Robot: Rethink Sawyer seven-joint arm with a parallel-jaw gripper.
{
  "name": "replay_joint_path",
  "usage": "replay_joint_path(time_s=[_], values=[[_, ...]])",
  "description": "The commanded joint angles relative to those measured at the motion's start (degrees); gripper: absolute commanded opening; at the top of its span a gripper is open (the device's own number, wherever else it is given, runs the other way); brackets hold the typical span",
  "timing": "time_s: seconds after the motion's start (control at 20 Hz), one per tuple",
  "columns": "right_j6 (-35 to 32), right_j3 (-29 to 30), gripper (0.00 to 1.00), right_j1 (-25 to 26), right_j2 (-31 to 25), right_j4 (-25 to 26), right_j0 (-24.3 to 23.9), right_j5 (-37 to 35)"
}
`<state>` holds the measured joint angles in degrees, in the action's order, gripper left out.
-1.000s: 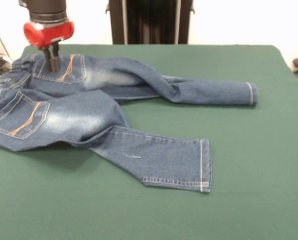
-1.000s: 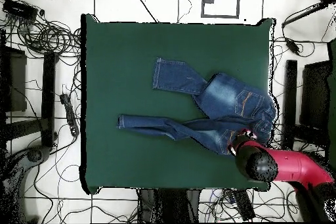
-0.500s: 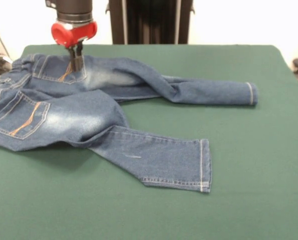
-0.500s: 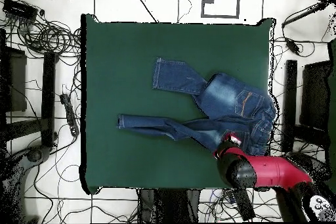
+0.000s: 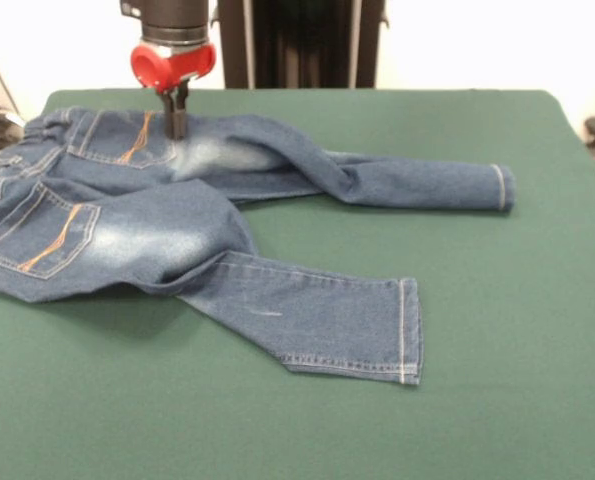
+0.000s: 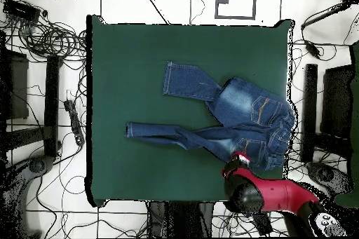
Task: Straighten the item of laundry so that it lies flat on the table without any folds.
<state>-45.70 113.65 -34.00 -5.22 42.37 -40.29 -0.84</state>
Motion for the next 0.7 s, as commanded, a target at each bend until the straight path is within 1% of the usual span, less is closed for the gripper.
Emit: replay_joint_path(time_s=[0.05,0.25,0.45,0.7], values=[[-21.3,4.9,0.00,5.7,4.6,-4.5,4.7,5.5],[-22.0,6.5,0.00,7.7,8.1,-7.4,6.4,9.7],[-21.3,7.6,0.00,10.6,9.1,-9.5,6.6,13.9],[-20.3,8.3,0.00,13.3,9.6,-11.6,7.0,17.3]])
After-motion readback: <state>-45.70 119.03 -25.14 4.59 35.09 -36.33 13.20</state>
